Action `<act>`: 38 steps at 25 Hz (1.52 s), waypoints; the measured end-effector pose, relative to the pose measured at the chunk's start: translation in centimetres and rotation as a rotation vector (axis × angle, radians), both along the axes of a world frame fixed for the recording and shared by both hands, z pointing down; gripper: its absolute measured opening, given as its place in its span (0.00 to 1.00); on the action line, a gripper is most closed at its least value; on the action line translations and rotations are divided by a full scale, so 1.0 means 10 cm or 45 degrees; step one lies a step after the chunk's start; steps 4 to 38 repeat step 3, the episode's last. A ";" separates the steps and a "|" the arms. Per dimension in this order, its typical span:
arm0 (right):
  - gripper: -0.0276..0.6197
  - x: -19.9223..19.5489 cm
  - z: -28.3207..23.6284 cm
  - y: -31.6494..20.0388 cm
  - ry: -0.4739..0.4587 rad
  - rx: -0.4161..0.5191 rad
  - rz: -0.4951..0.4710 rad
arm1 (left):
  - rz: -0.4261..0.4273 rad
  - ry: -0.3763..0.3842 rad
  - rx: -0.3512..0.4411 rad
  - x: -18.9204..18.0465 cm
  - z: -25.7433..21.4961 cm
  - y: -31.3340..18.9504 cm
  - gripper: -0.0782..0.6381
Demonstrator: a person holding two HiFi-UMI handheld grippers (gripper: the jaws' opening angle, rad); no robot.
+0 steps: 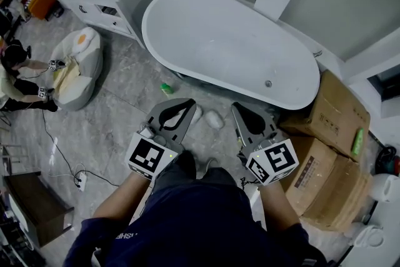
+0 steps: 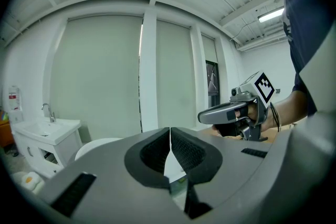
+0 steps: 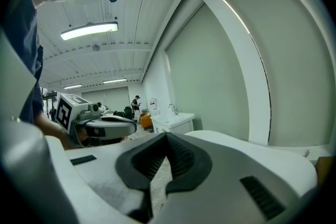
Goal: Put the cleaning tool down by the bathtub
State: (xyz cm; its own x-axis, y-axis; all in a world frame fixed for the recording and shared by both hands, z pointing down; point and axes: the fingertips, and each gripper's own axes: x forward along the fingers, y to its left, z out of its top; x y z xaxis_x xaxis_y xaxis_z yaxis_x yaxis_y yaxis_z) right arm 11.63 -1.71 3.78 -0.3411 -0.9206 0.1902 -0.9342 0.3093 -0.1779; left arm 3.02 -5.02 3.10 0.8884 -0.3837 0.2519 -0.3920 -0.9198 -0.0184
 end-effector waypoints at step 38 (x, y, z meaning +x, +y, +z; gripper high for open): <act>0.05 0.01 0.00 -0.01 0.002 0.003 -0.005 | 0.007 -0.019 0.011 0.01 0.02 -0.01 0.16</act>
